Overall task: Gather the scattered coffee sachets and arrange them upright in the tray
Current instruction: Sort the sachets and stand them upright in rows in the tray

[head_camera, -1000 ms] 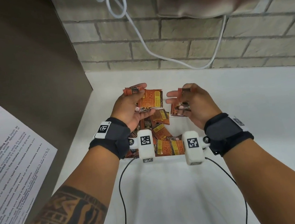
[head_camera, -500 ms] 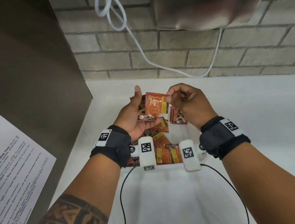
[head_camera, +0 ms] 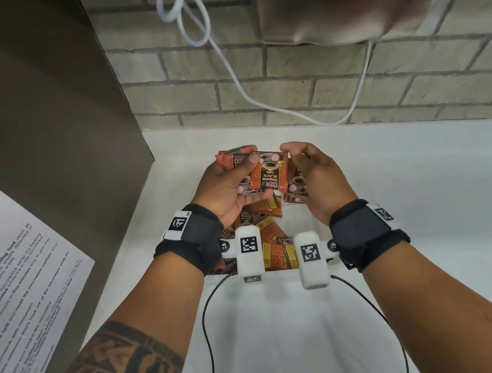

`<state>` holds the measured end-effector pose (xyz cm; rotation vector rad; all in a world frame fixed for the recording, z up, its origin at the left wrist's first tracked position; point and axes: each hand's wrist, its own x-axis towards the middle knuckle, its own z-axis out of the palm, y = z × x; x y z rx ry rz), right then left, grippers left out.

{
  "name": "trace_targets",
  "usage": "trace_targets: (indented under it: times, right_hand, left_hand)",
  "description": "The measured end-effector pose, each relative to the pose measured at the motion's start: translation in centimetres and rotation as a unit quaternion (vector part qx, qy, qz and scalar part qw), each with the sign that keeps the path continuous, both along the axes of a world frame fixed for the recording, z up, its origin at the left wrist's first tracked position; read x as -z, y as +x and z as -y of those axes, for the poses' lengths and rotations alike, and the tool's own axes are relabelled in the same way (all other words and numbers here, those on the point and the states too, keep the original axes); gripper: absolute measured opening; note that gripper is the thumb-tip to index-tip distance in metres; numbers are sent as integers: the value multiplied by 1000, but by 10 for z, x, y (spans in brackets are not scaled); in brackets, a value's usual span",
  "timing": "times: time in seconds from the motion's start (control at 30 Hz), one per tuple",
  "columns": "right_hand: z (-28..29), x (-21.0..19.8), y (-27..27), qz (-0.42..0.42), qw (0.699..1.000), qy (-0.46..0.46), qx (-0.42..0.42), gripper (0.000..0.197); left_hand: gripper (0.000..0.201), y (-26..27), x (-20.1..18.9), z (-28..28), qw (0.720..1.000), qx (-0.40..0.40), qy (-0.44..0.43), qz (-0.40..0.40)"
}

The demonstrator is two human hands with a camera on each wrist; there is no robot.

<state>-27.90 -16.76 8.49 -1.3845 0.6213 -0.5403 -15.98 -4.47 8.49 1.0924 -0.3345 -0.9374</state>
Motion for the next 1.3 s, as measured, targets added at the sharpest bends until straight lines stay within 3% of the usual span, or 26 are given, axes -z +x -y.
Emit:
trace_targets:
  times: [0.07, 0.2, 0.33, 0.4, 0.47, 0.53, 0.7, 0.83, 0.93, 1.07, 1.23, 1.3]
  right_hand:
    - [2, 2, 1, 4, 997, 66, -29, 32]
    - [7, 1, 4, 19, 999, 5, -40, 20]
    - [9, -1, 5, 45, 997, 61, -8, 12]
    - [10, 0, 2, 22, 997, 54, -43, 17]
    - [8, -1, -4, -36, 990, 29, -133, 24]
    - [6, -1, -9, -102, 970, -17, -222, 35]
    - [6, 2, -4, -125, 969, -31, -213, 37]
    - [7, 3, -3, -106, 976, -6, -190, 72]
    - [2, -9, -6, -18, 986, 92, -138, 48]
    - [-8, -10, -2, 72, 969, 201, -127, 40]
    - [-19, -3, 10, -32, 997, 0, -66, 23]
    - [-19, -6, 11, -56, 997, -20, -51, 45]
  left_hand:
    - [26, -1, 0, 1, 1000, -5, 6, 23]
    - [38, -3, 0, -3, 997, 49, 25, 57]
    - [38, -4, 3, -5, 993, 59, 36, 96]
    - [36, 0, 4, -5, 994, 18, 38, 98]
    - [27, 4, 2, -4, 992, -8, 45, 117]
    - [34, 6, 2, -4, 986, -7, 59, 156]
    - [41, 0, 0, 1, 968, 41, 95, 230]
    - [39, 0, 0, 0, 982, -3, 97, 162]
    - [53, 2, 4, -5, 990, 18, 112, 88]
    - [70, -17, 2, -3, 991, 118, 70, -10]
    - [60, -24, -2, 0, 990, 131, 17, -49]
    - [47, -22, 0, -3, 990, 135, 25, -34]
